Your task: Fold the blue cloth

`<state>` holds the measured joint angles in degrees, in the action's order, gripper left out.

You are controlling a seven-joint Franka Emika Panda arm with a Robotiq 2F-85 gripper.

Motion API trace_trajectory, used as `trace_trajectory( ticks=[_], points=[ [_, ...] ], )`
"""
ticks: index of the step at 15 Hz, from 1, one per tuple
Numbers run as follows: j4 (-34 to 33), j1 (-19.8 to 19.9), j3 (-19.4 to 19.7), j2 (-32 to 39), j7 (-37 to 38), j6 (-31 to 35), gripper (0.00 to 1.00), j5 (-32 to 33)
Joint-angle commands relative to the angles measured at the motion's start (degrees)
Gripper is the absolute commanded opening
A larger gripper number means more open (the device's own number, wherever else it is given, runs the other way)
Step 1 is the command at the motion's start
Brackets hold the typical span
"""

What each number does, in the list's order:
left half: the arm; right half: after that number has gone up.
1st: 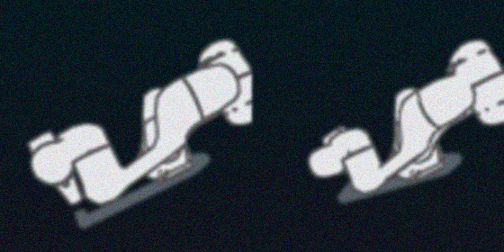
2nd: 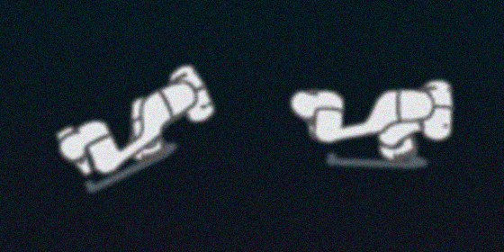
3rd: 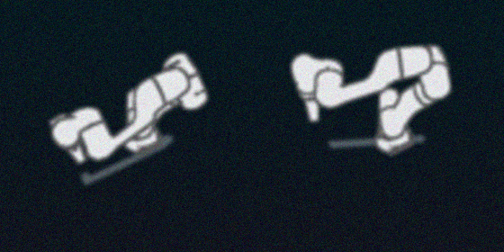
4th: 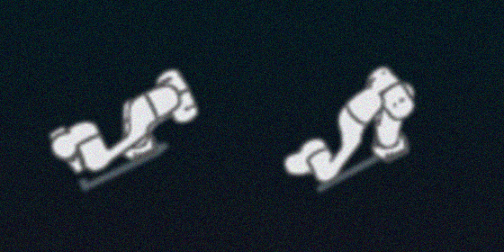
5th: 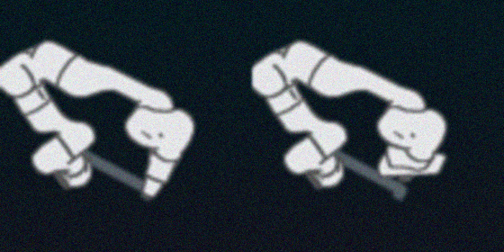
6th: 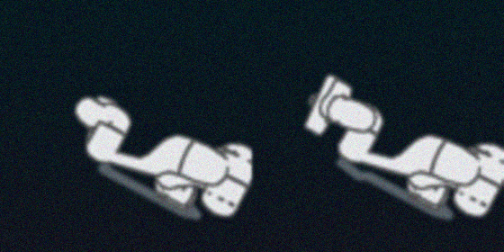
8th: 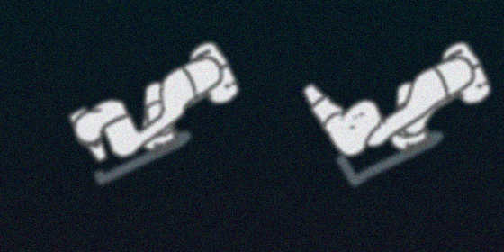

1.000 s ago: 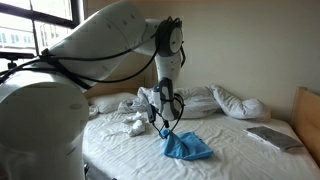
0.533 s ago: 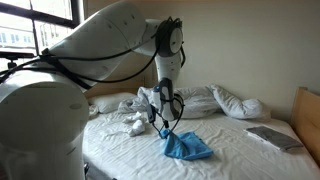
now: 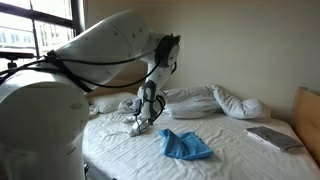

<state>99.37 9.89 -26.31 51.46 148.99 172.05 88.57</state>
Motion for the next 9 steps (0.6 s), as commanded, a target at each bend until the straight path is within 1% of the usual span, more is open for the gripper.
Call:
trace_trajectory(
  ticks=[1,2,3,4,5,7,9],
  points=[
    [-2.2,-2.4,-0.9,1.4,0.0,-0.9,1.0,-9.4],
    [-2.9,-4.5,0.9,0.8,0.0,-0.8,1.0,-13.2],
    [-3.9,-7.7,4.2,-0.2,0.0,-0.7,1.0,-18.1],
    [-5.5,-11.6,8.2,-0.4,0.0,0.8,1.0,-23.8],
    [-7.5,-14.4,10.7,0.6,-0.1,0.6,1.0,-28.4],
    [-11.2,-21.3,17.7,2.0,-0.1,0.3,1.0,-38.2],
    [-13.5,-27.8,24.5,3.0,-0.1,0.4,1.0,-48.3]
  ],
)
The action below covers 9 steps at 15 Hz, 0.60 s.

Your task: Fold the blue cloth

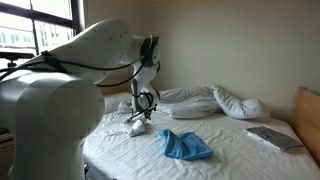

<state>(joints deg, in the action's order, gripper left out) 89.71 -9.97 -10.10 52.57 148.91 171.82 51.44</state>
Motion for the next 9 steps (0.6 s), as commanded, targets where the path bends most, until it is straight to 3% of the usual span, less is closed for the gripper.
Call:
trace_trajectory(
  ticks=[1,5,9],
  points=[
    [-4.0,-11.6,12.4,2.0,0.0,1.3,1.0,-16.1],
    [-2.6,-28.8,29.6,0.8,0.0,-4.7,1.0,-35.7],
    [0.1,-47.2,46.6,1.8,0.0,-16.0,1.0,-55.1]
  ],
)
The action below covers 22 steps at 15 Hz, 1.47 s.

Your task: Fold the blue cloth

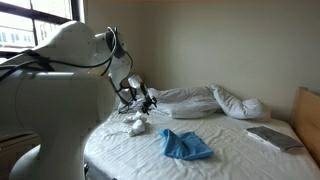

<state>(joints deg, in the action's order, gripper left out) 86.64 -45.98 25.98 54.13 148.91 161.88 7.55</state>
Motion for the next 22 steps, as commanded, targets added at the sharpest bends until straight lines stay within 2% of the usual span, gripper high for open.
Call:
trace_trajectory(
  ticks=[1,5,8,10,11,12,13,18,19,22],
  points=[
    [4.9,-15.8,14.3,0.4,0.0,-8.6,1.0,-16.1],
    [14.5,-33.6,27.4,2.5,0.0,-14.2,1.0,-33.7],
    [24.3,-46.4,34.9,4.3,0.0,-17.8,1.0,-44.2],
    [26.7,-53.8,41.3,9.6,0.0,-26.8,1.0,-50.2],
    [23.2,-47.4,35.5,5.4,0.0,-22.3,1.0,-45.3],
    [24.4,-49.7,36.9,6.3,0.0,-23.4,1.0,-46.0],
    [24.2,-50.1,36.6,6.3,0.1,-23.3,1.0,-46.0],
    [22.8,-47.6,36.0,6.3,0.1,-23.3,1.0,-45.9],
    [23.5,-47.0,35.3,5.7,-0.1,-22.1,1.0,-47.3],
    [25.3,-46.4,35.8,5.9,0.1,-24.1,1.0,-49.0]
  ],
)
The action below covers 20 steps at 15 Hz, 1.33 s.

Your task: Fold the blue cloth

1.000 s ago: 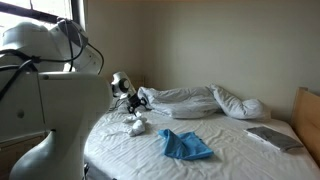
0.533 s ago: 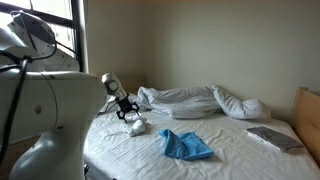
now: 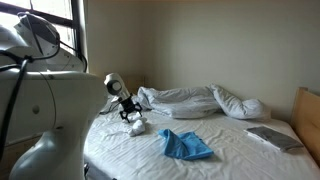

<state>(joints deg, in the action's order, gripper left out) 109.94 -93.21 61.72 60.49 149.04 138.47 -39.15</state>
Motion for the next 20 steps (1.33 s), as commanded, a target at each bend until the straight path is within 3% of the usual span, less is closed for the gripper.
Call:
trace_trajectory(
  ticks=[1,6,7,12,16,20],
  points=[
    [2.7,1.2,0.1,-0.6,0.0,-0.8,1.0,-2.6],
    [6.1,3.1,-0.3,-1.8,-1.8,0.6,1.0,-3.1],
    [6.8,5.8,-3.0,-5.4,-0.1,3.4,1.0,4.2],
    [5.9,11.0,-5.9,-6.2,-1.0,5.6,1.0,24.3],
    [6.4,16.8,-9.4,-6.9,-2.1,14.3,1.0,32.8],
    [6.3,23.5,-13.7,-6.2,-3.5,24.7,1.0,36.8]
  ],
)
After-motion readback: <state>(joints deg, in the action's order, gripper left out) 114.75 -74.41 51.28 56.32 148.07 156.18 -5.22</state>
